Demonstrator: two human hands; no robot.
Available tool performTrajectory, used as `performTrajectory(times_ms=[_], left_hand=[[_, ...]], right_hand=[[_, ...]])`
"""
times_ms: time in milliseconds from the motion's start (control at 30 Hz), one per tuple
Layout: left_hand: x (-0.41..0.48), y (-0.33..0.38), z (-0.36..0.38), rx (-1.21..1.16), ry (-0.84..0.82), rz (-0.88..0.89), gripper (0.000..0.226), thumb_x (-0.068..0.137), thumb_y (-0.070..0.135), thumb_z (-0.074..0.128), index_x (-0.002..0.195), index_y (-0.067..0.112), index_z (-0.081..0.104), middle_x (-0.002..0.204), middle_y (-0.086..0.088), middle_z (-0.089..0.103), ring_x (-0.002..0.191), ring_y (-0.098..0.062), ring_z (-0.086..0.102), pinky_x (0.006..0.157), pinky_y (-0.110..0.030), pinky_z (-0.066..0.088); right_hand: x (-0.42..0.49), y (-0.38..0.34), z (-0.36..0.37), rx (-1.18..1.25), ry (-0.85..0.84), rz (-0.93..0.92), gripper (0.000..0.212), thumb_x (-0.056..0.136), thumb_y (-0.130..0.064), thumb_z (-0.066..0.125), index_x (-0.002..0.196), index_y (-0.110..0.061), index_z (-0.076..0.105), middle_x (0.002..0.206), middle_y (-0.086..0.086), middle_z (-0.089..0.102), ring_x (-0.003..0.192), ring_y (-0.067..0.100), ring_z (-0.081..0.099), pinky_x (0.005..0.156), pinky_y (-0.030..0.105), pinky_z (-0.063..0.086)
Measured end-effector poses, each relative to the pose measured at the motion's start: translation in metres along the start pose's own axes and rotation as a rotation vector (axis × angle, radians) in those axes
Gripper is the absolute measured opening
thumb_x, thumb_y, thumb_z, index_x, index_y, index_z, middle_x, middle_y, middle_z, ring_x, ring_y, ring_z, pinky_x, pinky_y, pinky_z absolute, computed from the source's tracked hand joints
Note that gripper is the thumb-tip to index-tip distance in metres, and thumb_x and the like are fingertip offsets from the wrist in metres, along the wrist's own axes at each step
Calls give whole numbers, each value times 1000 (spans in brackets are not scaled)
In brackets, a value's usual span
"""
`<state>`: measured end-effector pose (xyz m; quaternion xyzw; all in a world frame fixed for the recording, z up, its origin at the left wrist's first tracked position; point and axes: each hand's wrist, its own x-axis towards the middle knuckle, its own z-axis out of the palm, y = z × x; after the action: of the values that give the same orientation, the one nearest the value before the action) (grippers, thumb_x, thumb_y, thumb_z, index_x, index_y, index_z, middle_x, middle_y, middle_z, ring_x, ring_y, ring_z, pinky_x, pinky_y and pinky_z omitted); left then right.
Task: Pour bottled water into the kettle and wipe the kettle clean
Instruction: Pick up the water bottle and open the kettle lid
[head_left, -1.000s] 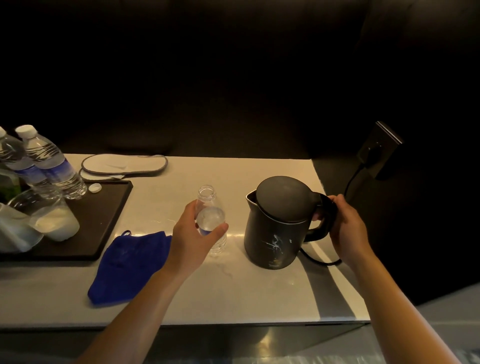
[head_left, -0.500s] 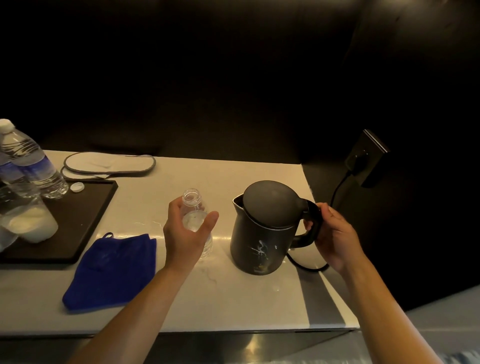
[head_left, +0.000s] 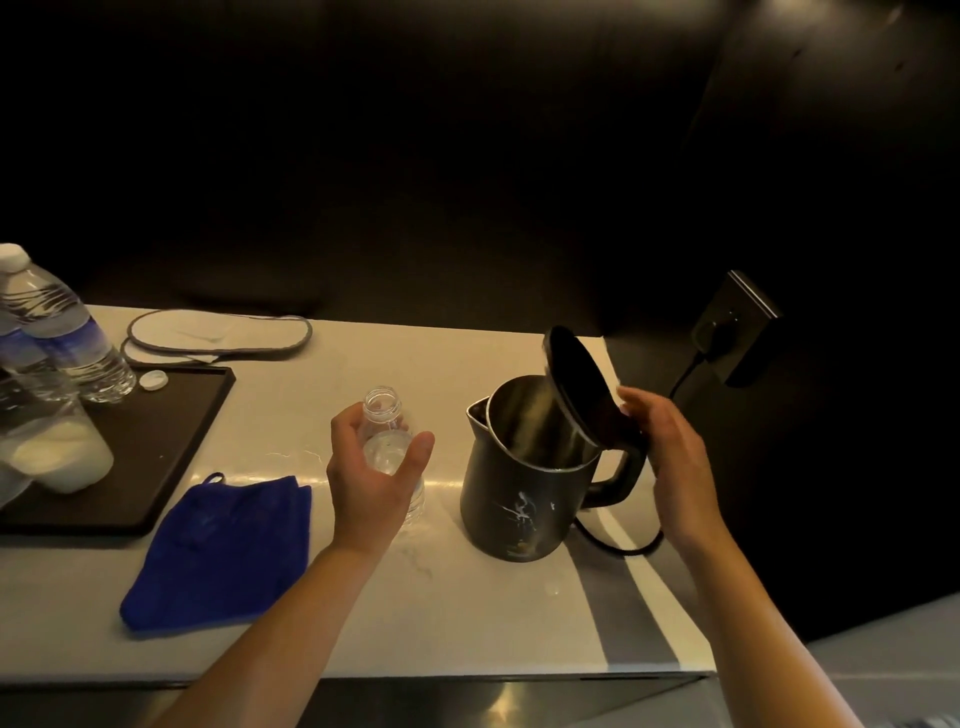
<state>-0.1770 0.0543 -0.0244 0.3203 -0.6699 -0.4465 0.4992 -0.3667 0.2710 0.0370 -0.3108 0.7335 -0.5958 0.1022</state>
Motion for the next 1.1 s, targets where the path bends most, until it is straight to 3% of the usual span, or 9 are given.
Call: performTrajectory(times_ms=[67, 200, 333, 467, 567, 667, 767, 900, 1100], left_hand=[[-1, -1, 0, -4, 0, 3, 68, 74, 54, 74, 129, 27, 43, 123, -6, 63, 101, -4, 62, 78, -1, 45], [-5, -1, 3, -35, 10, -1, 73, 73, 56, 72, 131, 23, 43, 125, -3, 60, 103, 1, 60, 79, -1, 45], [-5, -4, 4, -53, -3, 14, 75, 74, 52, 72, 132, 14, 44, 126, -12, 62, 105, -20, 62, 82, -3, 47], [-6, -6, 5, -62, -2, 21, 72, 76, 50, 72, 131, 15, 43, 126, -11, 60, 105, -20, 62, 82, -5, 49], [-6, -5, 9, -53, 17, 11, 71, 77, 55, 70, 131, 20, 42, 127, -2, 57, 105, -11, 61, 81, -3, 47], [-4, -6, 13, -59, 13, 16, 67, 78, 55, 68, 132, 27, 40, 126, 1, 55, 104, -11, 60, 81, -3, 47], [3, -8, 15, -36, -14, 20, 68, 80, 57, 65, 131, 16, 44, 124, -9, 62, 107, -23, 61, 84, -2, 45], [17, 5, 9, 20, -83, 91, 64, 82, 59, 60, 128, 18, 46, 118, -8, 65, 101, -21, 62, 81, -1, 44], [59, 51, -16, 126, -366, 170, 59, 78, 63, 59, 127, 33, 43, 112, 9, 60, 95, -13, 62, 77, -16, 47]], right_hand=[[0, -9, 3, -152, -85, -99, 53, 91, -75, 48, 142, -58, 44, 128, -25, 58, 123, 6, 55, 98, 39, 45], [3, -17, 19, -428, -163, -237, 89, 80, -89, 46, 156, -57, 12, 148, -13, 42, 130, 10, 42, 97, 38, 45], [2, -19, 31, -424, -30, -303, 93, 89, -86, 26, 159, -24, 28, 131, -5, 48, 113, 15, 50, 86, 38, 52], [-1, -17, 35, -295, 67, -331, 93, 94, -82, 20, 153, -14, 42, 121, -2, 53, 104, 14, 55, 83, 25, 46], [-2, -19, 39, -21, 147, -167, 66, 94, -62, 27, 125, -17, 63, 116, 5, 60, 101, 6, 58, 88, 43, 52], [-3, -20, 38, 44, 161, -124, 50, 87, -50, 26, 111, -26, 64, 114, 0, 61, 100, -3, 59, 78, 43, 52], [-3, -18, 37, 54, 156, -93, 47, 87, -51, 28, 105, -26, 63, 106, 0, 62, 92, -1, 60, 71, 42, 53], [-1, -17, 36, 16, 167, -70, 43, 88, -52, 29, 102, -29, 63, 101, -1, 65, 90, 2, 61, 71, 28, 47], [3, -15, 37, -2, 165, -104, 68, 90, -54, 31, 118, -1, 63, 94, -12, 62, 93, 3, 58, 79, 30, 46]])
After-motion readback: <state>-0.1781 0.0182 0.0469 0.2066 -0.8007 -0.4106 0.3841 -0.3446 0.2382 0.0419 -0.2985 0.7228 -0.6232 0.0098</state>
